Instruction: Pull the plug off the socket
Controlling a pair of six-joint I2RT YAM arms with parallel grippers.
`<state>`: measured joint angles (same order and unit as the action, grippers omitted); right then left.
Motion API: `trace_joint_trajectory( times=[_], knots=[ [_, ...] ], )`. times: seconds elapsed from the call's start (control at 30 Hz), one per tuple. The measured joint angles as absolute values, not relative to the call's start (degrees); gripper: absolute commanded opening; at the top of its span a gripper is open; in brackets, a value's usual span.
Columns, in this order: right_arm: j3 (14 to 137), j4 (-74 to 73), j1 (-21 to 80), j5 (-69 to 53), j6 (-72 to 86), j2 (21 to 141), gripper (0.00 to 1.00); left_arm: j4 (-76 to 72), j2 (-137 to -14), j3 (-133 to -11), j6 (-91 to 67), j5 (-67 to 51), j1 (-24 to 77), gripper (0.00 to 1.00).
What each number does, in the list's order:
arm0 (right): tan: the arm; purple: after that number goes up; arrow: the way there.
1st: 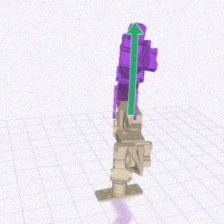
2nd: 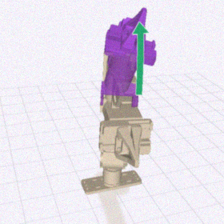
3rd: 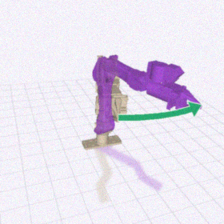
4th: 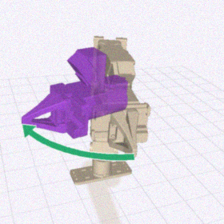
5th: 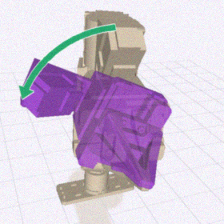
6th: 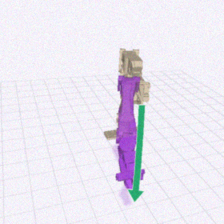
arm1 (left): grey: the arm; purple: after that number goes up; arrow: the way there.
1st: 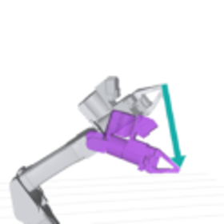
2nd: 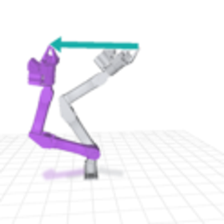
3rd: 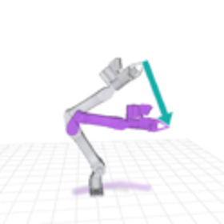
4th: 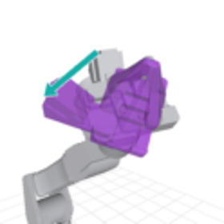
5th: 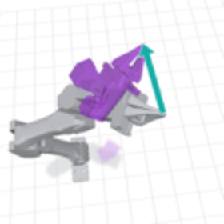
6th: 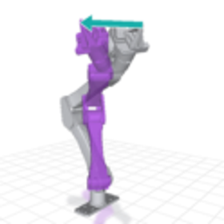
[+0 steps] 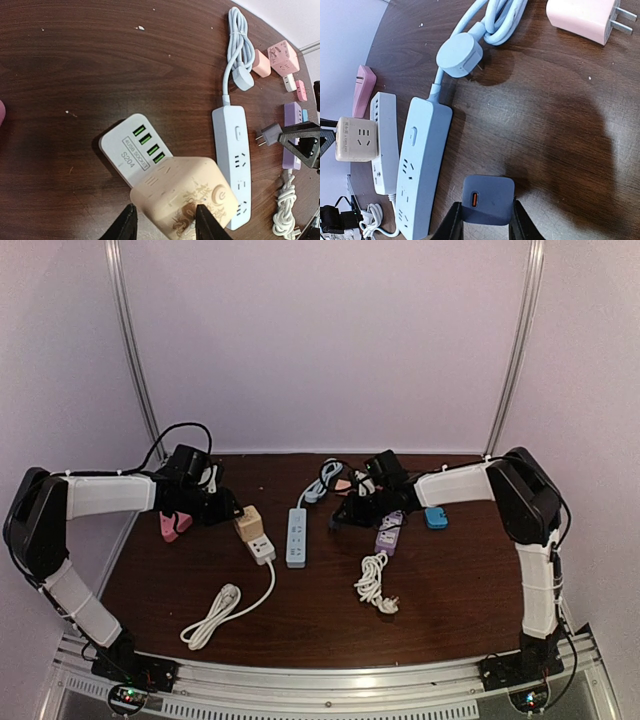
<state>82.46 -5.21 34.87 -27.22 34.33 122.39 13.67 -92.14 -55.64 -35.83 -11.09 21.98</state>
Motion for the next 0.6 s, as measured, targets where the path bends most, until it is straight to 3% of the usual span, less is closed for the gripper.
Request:
trace_joint_trajectory(
  times=[0.43, 0.6],
  knots=[
    [82.11, -9.15, 34.83, -22.57, 32.29, 121.21, 0.57, 14.17, -92.14, -56.07, -35.38, -10.87, 22.26, 0.4],
    [82.43, -11.88, 35.07, -20.03, 30.85, 121.14, 0.6, 16.53, -91.83, -56.93, -34.3, -10.31, 22.72, 0.51]
  ],
)
